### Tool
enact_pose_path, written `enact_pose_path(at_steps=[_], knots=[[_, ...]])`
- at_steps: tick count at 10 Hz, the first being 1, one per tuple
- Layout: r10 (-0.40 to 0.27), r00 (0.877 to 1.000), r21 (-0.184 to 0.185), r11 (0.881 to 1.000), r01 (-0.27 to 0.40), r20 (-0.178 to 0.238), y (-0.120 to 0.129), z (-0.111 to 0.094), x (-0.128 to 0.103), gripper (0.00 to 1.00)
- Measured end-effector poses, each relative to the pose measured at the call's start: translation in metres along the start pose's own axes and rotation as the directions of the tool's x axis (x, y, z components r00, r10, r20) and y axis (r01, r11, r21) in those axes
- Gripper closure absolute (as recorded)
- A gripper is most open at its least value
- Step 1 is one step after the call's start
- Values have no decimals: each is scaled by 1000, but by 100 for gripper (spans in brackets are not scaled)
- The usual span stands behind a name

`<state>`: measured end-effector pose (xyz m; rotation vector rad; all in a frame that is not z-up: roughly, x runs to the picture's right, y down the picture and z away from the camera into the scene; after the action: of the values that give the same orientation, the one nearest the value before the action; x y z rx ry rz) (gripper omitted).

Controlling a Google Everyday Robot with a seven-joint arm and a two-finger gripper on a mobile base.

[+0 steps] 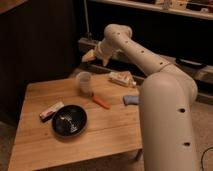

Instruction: Place the ceramic cup in the ceramic bowl

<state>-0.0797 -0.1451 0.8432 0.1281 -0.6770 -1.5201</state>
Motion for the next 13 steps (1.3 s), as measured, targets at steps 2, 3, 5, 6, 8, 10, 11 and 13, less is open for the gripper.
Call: enact_pose_path(at_steps=[2,3,5,6,8,10,11,13], knots=[[10,1000,-27,1000,-9,29,4,21,-3,20],[18,999,-39,999,-17,43,4,32,-1,20],[57,996,-64,997,-53,68,17,46,8,20],[79,993,-69,995,-73,89,22,57,9,20],[108,987,-77,992,-99,116,36,68,4,20],[126,981,-79,990,-115,150,46,79,-9,20],[132,978,-79,990,-120,163,51,83,-16,20],[134,973,-73,990,-122,190,52,91,-30,20]])
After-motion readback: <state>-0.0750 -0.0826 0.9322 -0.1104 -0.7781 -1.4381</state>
